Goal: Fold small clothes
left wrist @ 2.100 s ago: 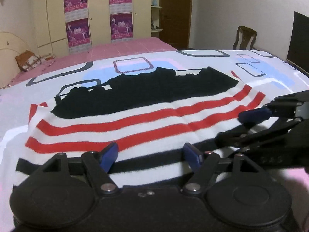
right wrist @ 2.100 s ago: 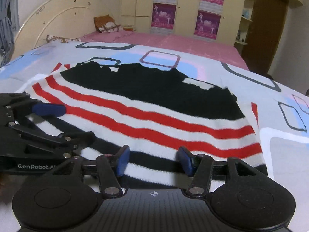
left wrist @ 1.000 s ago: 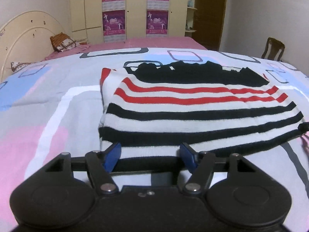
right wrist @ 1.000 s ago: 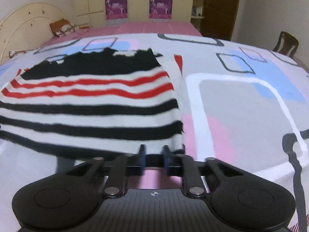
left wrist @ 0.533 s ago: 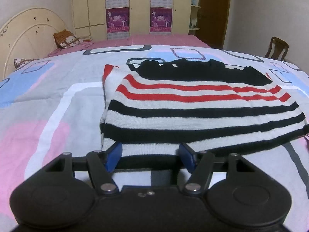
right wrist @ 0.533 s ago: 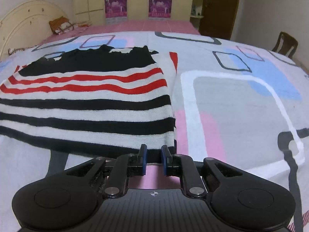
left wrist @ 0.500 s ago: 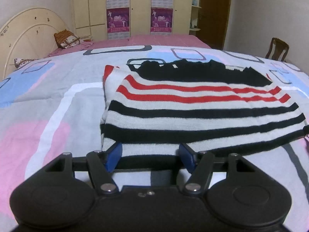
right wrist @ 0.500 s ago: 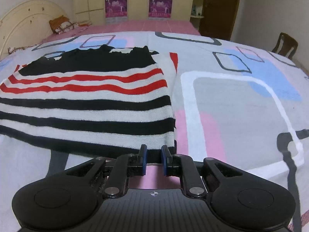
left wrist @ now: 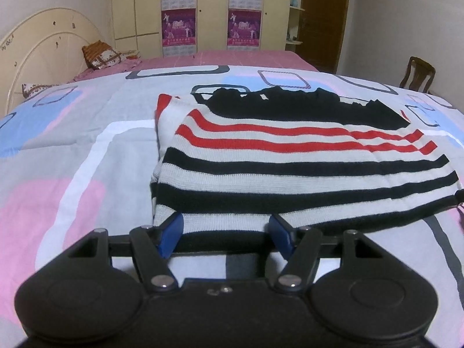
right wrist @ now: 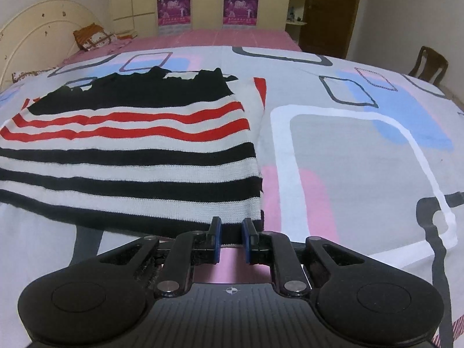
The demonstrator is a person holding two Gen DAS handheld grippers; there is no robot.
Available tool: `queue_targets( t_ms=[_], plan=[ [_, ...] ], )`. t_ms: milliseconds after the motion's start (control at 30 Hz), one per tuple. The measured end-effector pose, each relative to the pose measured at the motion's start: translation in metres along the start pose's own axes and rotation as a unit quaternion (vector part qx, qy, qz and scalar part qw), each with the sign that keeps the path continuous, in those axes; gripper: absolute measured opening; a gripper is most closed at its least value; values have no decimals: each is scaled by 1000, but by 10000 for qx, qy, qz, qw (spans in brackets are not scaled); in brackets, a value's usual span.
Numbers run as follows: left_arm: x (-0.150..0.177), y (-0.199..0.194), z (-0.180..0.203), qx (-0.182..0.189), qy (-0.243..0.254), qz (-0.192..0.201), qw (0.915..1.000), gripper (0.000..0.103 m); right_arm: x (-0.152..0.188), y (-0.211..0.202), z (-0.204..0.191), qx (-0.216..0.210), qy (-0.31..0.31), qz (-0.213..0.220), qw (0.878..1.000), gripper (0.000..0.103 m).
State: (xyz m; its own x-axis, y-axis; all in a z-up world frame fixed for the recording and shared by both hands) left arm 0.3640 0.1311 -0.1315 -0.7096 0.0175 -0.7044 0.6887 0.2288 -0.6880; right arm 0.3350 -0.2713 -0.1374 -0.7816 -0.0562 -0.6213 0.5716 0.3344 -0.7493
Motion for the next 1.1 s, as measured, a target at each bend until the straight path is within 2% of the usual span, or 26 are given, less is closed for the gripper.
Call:
queue_targets(
  t_ms=[67, 100, 133, 167, 200, 233, 267, 300, 333, 367, 400, 467, 500, 567, 667, 700, 733, 833, 900, 967, 1000, 1033, 1067, 1100],
  plan=[
    [-3, -6, -5, 28, -127, -22, 9999, 69, -3, -8, 1, -45, 65, 67, 9999, 15],
    [-3, -11, -7, 38, -222, 27, 9997, 81, -4, -13, 0, -30, 86, 124, 9999, 15],
    [-2, -17, -11, -64, -330, 90, 9994, 95, -5, -17, 0, 24, 80, 165, 9998, 32],
    [-1, -23, -16, -208, -477, 140, 9985, 96, -5, -21, -2, 74, 51, 193, 9998, 51],
    [2, -29, -21, -178, -679, 143, 9974, 95, -4, -29, -3, 64, 1, 369, 9993, 71],
    [6, -33, -27, -20, -962, 71, 9953, 91, -3, -34, -4, -30, -45, 520, 9986, 71],
    [10, -36, -31, 107, -1243, 10, 9922, 89, -3, -38, -5, -99, -27, 549, 9984, 71],
    [15, -38, -34, 217, -1536, -54, 9879, 86, -4, -41, -6, -137, 9, 592, 9982, 63],
    [20, -37, -37, 374, -1875, -127, 9815, 82, -4, -43, -7, -229, 43, 663, 9975, 44],
    [25, -34, -40, 523, -2237, -226, 9730, 79, -5, -43, -8, -367, 120, 702, 9968, 33],
    [29, -28, -43, 664, -2629, -361, 9619, 74, -7, -42, -9, -487, 218, 704, 9961, 16],
    [37, -13, -46, 917, -3394, -604, 9342, 71, -12, -36, -15, -672, 348, 689, 9947, 12],
    [37, -8, -48, 913, -3643, -548, 9252, 70, -15, -33, -20, -732, 365, 680, 9943, 12],
    [34, 1, -49, 908, -3923, -491, 9140, 69, -22, -24, -31, -891, 377, 626, 9933, 12],
    [24, 18, -53, 881, -4167, -399, 9039, 65, -37, -7, -50, -1095, 309, 565, 9919, 12],
    [21, 24, -54, 878, -4236, -398, 9007, 58, -42, 0, -56, -1115, 266, 543, 9919, 6],
    [19, 32, -57, 878, -4335, -410, 8959, 46, -47, 8, -61, -1146, 237, 516, 9918, 4],
    [13, 52, -63, 942, -4557, -501, 8837, 33, -62, 30, -73, -1225, 269, 450, 9911, 4],
    [7, 59, -64, 1035, -4543, -576, 8830, 33, -71, 44, -81, -1269, 242, 434, 9907, 4],
    [3, 60, -63, 1061, -4368, -588, 8914, 25, -79, 55, -90, -1342, 206, 422, 9898, 4],
    [3, 61, -64, 1099, -4391, -592, 8897, 17, -82, 60, -94, -1369, 185, 423, 9895, 4],
    [4, 57, -67, 1219, -4561, -475, 8803, 16, -85, 64, -98, -1409, 174, 436, 9889, 4],
    [1, 46, -69, 1416, -4648, -152, 8739, 15, -87, 68, -102, -1445, 167, 445, 9884, 4],
    [-4, 39, -68, 1464, -4563, 52, 8777, 15, -88, 70, -105, -1476, 144, 452, 9879, 4]
  ],
)
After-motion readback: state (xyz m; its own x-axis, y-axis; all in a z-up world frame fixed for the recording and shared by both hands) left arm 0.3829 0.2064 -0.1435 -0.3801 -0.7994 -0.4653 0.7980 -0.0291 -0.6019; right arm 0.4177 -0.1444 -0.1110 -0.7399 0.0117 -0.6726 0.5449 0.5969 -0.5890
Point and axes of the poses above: each gripper's, at about its wrist camera, not at the fingertips, and y roughly the way its jaws point, z to its right, x to its underside, the point moved 3 cm from there along y, roughly the way its jaws point, and after that the axes turned 15 degrees about -x, right-handed, at the moved point
